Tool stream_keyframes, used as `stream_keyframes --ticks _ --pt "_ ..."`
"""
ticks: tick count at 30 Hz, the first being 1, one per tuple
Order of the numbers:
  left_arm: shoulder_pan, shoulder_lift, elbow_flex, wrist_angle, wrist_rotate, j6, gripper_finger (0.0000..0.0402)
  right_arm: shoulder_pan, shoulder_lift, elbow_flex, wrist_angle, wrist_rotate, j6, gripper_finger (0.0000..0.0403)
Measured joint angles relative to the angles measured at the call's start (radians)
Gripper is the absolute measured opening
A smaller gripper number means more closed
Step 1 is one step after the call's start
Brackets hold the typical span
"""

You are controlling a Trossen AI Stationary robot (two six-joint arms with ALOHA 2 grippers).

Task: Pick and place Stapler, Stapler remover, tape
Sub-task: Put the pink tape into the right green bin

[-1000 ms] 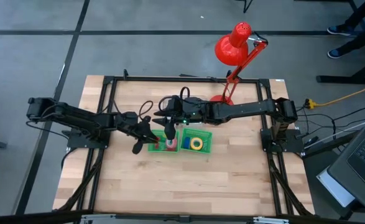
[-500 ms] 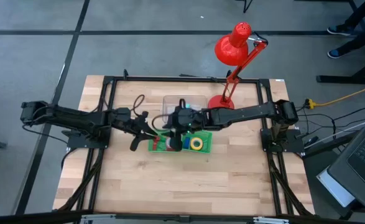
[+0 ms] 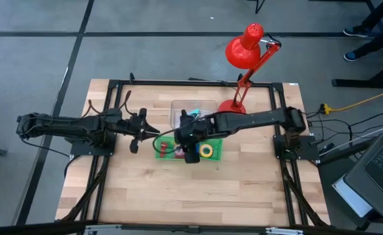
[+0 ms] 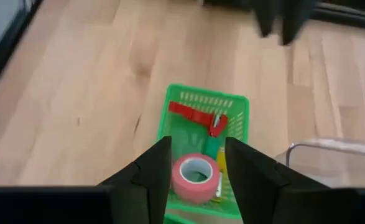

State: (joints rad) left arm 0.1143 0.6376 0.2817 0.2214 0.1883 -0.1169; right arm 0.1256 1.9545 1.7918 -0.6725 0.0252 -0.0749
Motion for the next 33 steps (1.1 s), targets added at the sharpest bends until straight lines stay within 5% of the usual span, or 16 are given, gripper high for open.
stream_keyframes --ticks 14,21,33 --pt "0.022 -0.197 0.0 -0.185 -0.039 -0.075 0.005 -0.011 0.312 0.373 -0.331 -0.001 -0.381 0.0152" --pt "0.039 -0.318 0.0 -0.318 -0.058 -0.104 0.0049 -0.011 0.358 0.385 -0.364 -0.056 -0.431 0.0151" --pt "0.039 -0.342 0.0 -0.331 -0.067 -0.108 0.0047 -0.018 0.358 0.3 -0.3 -0.132 -0.432 0.0151"
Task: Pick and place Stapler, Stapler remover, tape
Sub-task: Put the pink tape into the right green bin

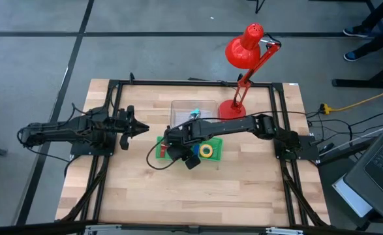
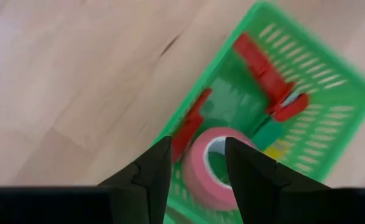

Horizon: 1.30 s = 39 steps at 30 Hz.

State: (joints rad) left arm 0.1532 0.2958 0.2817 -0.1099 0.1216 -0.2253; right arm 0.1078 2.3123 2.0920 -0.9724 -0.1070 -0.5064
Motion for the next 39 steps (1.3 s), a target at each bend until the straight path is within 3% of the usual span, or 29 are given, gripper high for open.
stream_keyframes --ticks 9,25,28,34,39 --pt "0.0 0.0 0.0 0.0 -0.001 0.002 0.0047 -0.002 0.001 -0.075 0.071 0.015 -0.077 0.0151" --pt "0.0 0.001 0.0 0.0 0.0 0.0 0.0047 -0.035 0.056 -0.077 0.04 0.002 -0.13 0.0147" --pt "0.0 0.001 0.0 0.0 0.001 0.0 0.0047 -0.035 0.056 -0.077 0.034 0.002 -0.13 0.0126" --pt "0.0 0.001 0.0 0.0 0.001 0.0 0.0047 -0.035 0.056 -0.077 0.024 0.062 -0.129 0.004" --pt "0.0 0.001 0.0 0.0 0.001 0.0 0.0047 -0.035 0.045 -0.073 0.024 0.088 -0.123 0.0039"
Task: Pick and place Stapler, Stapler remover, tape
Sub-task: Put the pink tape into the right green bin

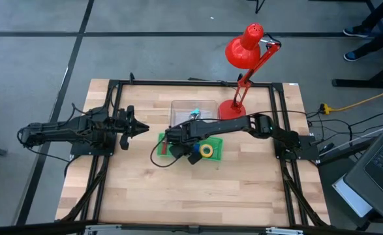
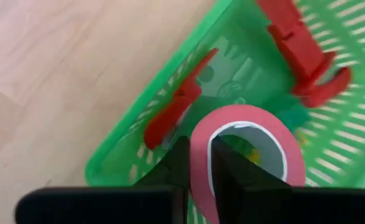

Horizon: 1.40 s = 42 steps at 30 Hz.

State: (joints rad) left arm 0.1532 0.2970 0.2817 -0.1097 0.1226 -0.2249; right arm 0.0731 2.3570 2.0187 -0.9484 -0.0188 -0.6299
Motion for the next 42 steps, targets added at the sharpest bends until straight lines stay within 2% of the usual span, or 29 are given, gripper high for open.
stream_keyframes --ticks 5,13,19,25,31,42 --pt "0.0 0.0 0.0 0.0 0.0 0.0 0.0047 0.0 -0.007 0.113 -0.068 -0.007 0.083 0.0039" --pt "0.0 0.0 0.0 0.0 0.0 0.001 0.0047 -0.005 -0.015 0.34 -0.159 -0.087 0.266 0.0039" --pt "0.0 0.0 0.0 0.001 0.001 0.002 0.0047 0.008 -0.082 0.313 -0.127 -0.048 0.416 0.0039" --pt "0.0 0.0 0.0 0.0 0.001 0.002 0.0047 0.03 -0.088 0.313 -0.168 -0.02 0.52 0.0039" --pt "0.0 0.0 0.0 0.0 0.001 0.002 0.0047 0.064 -0.089 0.313 -0.26 0.051 0.558 0.0039" --pt "0.0 0.0 0.0 -0.003 0.002 0.002 0.0047 0.09 -0.096 0.313 -0.431 0.053 0.602 0.0039"
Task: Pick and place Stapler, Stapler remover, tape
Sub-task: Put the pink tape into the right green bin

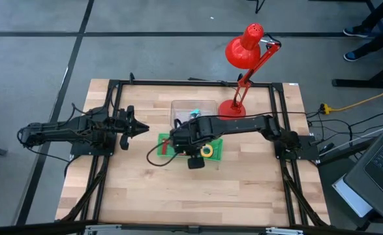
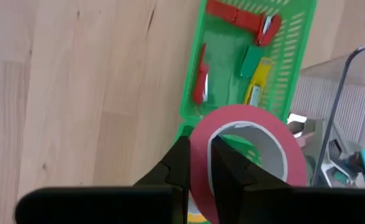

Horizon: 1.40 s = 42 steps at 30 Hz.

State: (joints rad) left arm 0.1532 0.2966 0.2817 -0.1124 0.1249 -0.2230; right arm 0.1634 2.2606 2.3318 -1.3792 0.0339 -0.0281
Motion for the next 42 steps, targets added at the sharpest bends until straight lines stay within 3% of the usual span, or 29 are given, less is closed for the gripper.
stream_keyframes --ticks 4,12,17,27,42 --pt "0.0 0.0 0.0 -0.016 0.0 0.0 0.0047 0.004 -0.048 -0.065 0.035 -0.008 -0.001 0.0039" --pt "0.0 0.0 0.0 -0.056 0.0 0.0 0.0047 0.004 -0.405 -0.632 0.458 0.014 0.235 0.0039" --pt "0.0 0.0 0.0 -0.05 0.0 0.0 0.0047 0.001 -0.536 -0.825 0.499 0.062 0.302 0.0039" --pt "0.0 0.0 0.0 -0.048 0.0 0.0 0.0047 0.004 -0.562 -1.064 0.739 0.062 0.255 0.0039" --pt "0.0 0.0 0.0 -0.048 -0.001 0.0 0.0047 0.017 -0.562 -1.238 0.975 0.044 0.177 0.0042"
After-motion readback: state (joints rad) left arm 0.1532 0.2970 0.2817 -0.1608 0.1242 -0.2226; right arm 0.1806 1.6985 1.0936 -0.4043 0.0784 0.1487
